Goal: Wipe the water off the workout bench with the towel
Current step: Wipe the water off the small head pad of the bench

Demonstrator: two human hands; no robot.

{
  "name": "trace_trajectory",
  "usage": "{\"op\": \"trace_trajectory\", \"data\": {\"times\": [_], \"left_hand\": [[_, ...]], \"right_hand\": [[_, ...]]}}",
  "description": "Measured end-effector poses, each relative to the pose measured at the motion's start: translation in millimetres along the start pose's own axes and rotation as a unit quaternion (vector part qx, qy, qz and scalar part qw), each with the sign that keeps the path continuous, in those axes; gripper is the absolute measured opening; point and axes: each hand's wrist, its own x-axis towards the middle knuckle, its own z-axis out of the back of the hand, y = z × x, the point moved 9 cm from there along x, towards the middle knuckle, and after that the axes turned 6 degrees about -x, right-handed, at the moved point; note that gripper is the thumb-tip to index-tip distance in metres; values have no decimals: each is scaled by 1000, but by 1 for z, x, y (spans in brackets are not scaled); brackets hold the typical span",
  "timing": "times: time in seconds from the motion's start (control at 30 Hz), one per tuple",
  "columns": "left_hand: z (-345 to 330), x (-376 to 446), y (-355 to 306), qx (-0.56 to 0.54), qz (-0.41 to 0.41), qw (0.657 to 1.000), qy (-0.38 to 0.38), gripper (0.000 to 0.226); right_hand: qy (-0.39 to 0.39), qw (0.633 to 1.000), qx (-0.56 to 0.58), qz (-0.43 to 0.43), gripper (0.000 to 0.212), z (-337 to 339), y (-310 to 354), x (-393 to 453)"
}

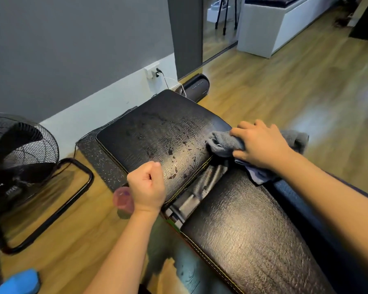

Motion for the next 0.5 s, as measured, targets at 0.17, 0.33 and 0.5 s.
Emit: {"op": "trace_trajectory", "data": {"times": [0.17,0.33,0.5], "left_hand": [[-10,0,4,57,-29,997,51,42],[-13,-2,3,49,-53,993,96,45],[-13,3,4,28,-29,990,133,41]], "right_hand": [[-6,999,-32,3,53,-3,4,-6],[6,999,-27,-29,55,-3,7,-11],[-17,997,2,-73,52,5,14,-22]]}}
